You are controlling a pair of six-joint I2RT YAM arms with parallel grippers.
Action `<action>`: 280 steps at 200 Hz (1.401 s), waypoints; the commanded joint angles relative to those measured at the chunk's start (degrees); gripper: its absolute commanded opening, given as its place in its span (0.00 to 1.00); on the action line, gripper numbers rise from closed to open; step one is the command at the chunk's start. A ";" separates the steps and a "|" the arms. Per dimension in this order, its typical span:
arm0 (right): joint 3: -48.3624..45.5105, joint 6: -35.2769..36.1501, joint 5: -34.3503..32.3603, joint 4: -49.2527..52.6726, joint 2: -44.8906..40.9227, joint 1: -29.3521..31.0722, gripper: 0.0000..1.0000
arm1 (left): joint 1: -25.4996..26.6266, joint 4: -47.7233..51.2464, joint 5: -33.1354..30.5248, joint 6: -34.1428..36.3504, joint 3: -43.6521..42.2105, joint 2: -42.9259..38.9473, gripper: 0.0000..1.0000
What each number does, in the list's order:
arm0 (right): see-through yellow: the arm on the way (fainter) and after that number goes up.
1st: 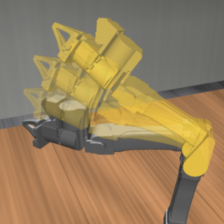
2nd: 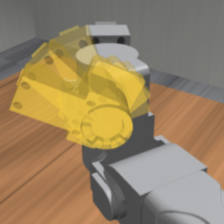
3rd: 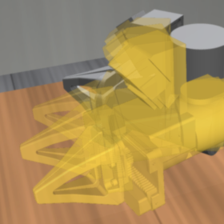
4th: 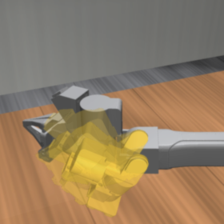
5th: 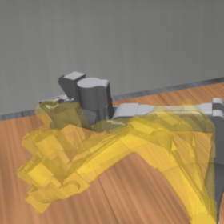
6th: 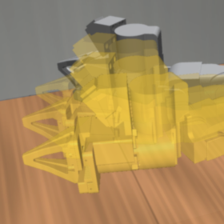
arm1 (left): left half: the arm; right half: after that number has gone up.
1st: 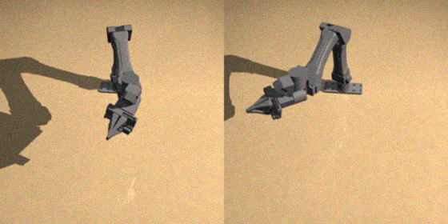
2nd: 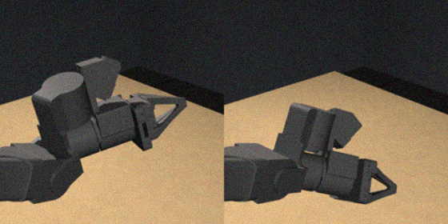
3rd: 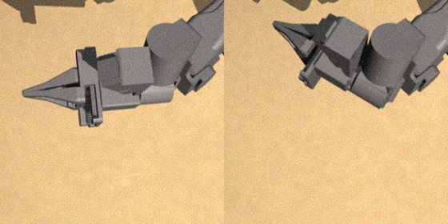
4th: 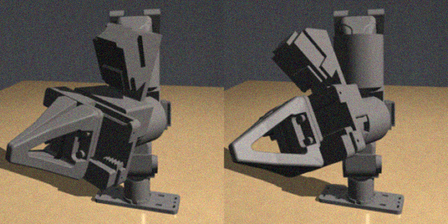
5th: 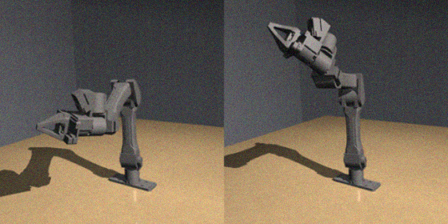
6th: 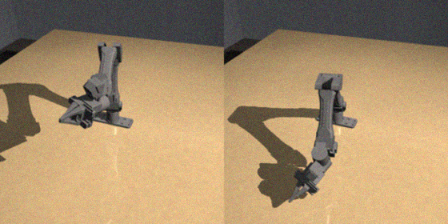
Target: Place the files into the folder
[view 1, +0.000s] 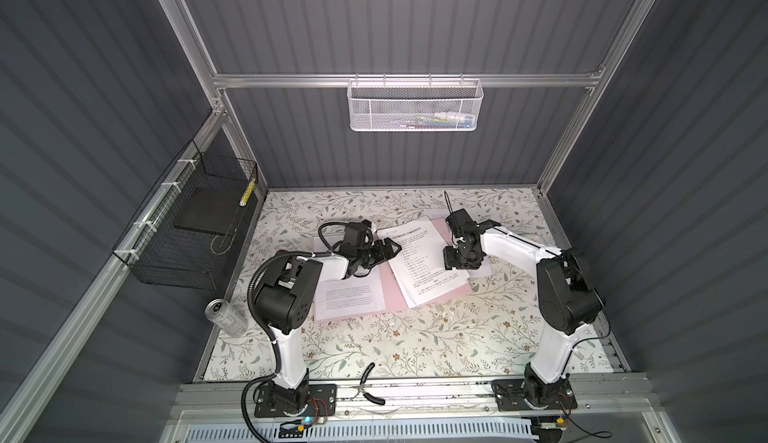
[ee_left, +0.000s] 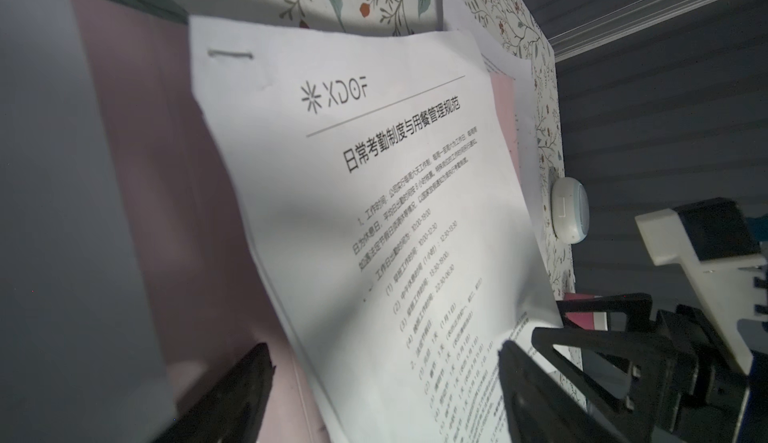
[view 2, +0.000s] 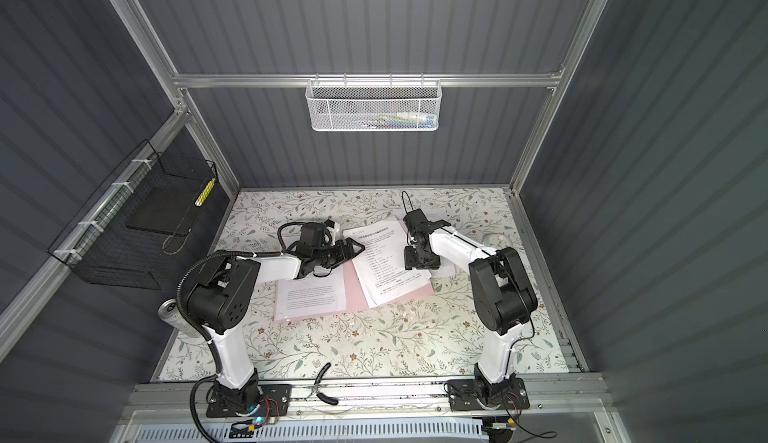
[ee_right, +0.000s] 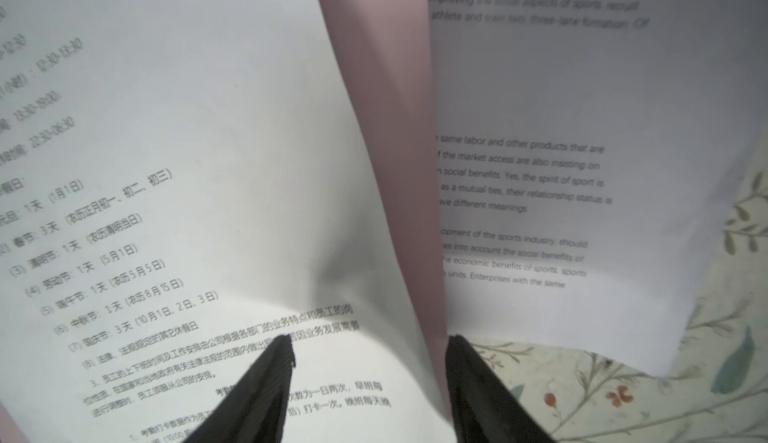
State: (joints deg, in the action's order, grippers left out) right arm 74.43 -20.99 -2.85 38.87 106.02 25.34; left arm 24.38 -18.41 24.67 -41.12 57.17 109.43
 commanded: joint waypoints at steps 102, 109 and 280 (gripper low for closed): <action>-1.67 -1.35 -2.51 1.45 -3.41 2.03 0.63 | 1.19 3.71 -0.79 0.13 4.15 2.19 0.58; -1.92 -1.26 -2.36 1.31 -3.57 1.92 0.63 | 1.19 4.14 -1.05 0.52 4.25 2.02 0.56; -10.51 -1.24 6.83 -6.54 -9.44 -5.53 0.63 | 1.19 10.66 1.07 10.61 12.86 3.47 0.00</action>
State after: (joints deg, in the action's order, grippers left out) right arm 65.25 -22.06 1.52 34.00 97.65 20.32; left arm 25.21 -8.14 23.88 -32.49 67.42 111.28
